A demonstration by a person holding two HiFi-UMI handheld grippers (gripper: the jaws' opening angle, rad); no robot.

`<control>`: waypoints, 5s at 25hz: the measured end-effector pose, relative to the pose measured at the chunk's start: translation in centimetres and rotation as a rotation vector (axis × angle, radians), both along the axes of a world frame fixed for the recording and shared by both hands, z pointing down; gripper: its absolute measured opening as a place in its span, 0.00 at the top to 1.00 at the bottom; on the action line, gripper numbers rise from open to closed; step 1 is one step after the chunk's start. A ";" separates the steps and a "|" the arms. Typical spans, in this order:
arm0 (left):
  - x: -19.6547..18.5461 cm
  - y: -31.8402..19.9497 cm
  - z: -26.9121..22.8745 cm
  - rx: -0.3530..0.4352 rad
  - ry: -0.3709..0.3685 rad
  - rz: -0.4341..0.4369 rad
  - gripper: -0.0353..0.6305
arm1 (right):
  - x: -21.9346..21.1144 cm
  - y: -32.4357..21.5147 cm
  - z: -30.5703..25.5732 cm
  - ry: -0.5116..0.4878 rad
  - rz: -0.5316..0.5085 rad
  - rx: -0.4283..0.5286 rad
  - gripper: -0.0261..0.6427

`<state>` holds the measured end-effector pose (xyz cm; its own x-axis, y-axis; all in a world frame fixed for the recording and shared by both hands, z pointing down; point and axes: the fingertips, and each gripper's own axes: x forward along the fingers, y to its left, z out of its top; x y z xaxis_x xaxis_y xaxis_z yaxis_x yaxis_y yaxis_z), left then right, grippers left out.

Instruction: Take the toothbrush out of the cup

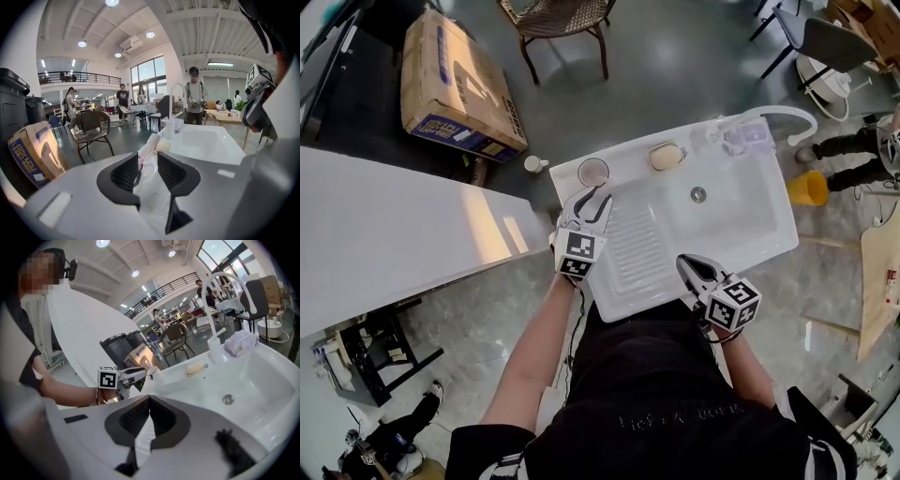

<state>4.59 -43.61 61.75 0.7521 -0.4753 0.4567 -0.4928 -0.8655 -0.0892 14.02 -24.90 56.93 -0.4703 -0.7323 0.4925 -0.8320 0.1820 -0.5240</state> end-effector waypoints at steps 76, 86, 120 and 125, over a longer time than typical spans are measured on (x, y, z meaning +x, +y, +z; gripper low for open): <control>-6.5 -1.1 -9.4 0.089 0.246 -0.226 0.91 | -1.8 -1.2 -1.5 0.007 -0.060 0.072 0.94; -10.1 1.0 -10.2 0.084 0.254 -0.276 0.91 | -2.8 -2.1 -1.8 0.018 -0.105 0.090 0.94; -9.6 12.9 -10.9 -0.004 0.310 -0.119 0.91 | -6.1 -2.4 -1.5 0.037 -0.171 0.093 0.94; -9.2 13.2 -10.8 -0.022 0.319 -0.128 0.91 | -6.5 -1.8 -1.3 0.079 -0.206 0.084 0.94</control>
<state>-4.62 -30.39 51.00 0.7937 -0.5675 0.2191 -0.5975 -0.7949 0.1052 7.57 -26.74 55.65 -0.5762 -0.6651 0.4750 -0.8109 0.3922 -0.4344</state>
